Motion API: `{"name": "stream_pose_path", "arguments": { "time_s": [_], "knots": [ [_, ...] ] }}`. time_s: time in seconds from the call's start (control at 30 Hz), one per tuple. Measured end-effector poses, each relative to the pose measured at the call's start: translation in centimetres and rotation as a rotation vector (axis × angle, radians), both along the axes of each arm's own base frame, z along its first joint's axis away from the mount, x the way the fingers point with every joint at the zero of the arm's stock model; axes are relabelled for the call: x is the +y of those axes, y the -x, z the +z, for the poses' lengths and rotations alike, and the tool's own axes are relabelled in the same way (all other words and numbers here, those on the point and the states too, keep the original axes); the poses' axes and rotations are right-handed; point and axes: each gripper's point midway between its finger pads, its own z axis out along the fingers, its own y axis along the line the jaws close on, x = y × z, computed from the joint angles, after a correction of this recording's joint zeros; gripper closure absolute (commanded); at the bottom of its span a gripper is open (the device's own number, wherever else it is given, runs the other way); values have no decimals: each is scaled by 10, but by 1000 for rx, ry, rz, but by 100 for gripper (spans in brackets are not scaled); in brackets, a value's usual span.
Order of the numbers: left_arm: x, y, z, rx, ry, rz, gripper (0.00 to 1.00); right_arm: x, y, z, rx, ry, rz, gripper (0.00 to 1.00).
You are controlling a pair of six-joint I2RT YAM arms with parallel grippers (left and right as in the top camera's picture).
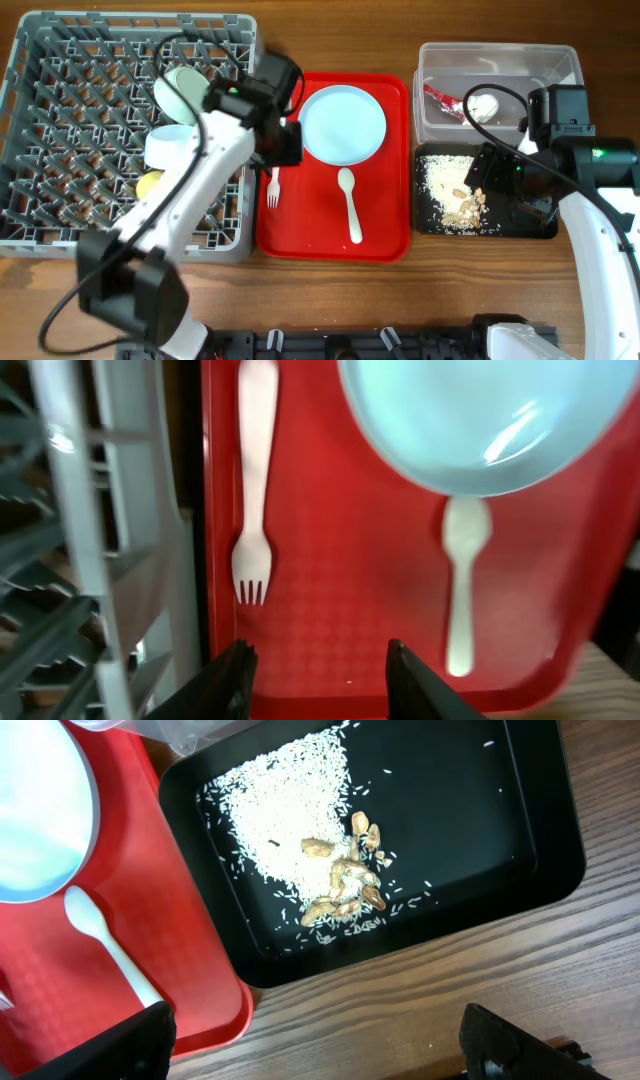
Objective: Sort waste into correct bins and load items into the dishwasher rack
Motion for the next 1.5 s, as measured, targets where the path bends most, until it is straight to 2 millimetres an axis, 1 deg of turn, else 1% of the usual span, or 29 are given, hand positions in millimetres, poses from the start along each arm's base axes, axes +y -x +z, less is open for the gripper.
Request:
{"name": "stream_pose_path", "arguments": {
  "time_s": [0.07, 0.27, 0.47, 0.53, 0.63, 0.8, 0.93, 0.97, 1.03, 1.33, 1.5],
  "knots": [
    [2, 4, -21, 58, -26, 10, 54, 0, 0, 0, 0, 0, 0, 9],
    [6, 13, -63, 174, -79, 37, 52, 0, 0, 0, 0, 0, 0, 9],
    [7, 16, -83, 229, -104, 97, 51, 0, 0, 0, 0, 0, 0, 9],
    [8, 16, -87, 239, -110, 108, 51, 0, 0, 0, 0, 0, 0, 9],
    [10, 19, -92, 245, -121, 119, 47, 0, 0, 0, 0, 0, 0, 9],
    [16, 24, -106, 243, -139, 121, 42, 0, 0, 0, 0, 0, 0, 9],
    [15, 26, -118, 230, -134, 117, 42, 0, 0, 0, 0, 0, 0, 9],
    [15, 26, -119, 230, -132, 117, 42, 0, 0, 0, 0, 0, 0, 9],
    [14, 26, -120, 228, -130, 116, 44, 0, 0, 0, 2, 0, 0, 9],
    [12, 20, -122, 202, -119, 117, 46, 0, 1, 0, 4, 0, 0, 9],
    [12, 20, -122, 202, -119, 117, 47, 0, 1, 0, 4, 0, 0, 9]
  ]
}}
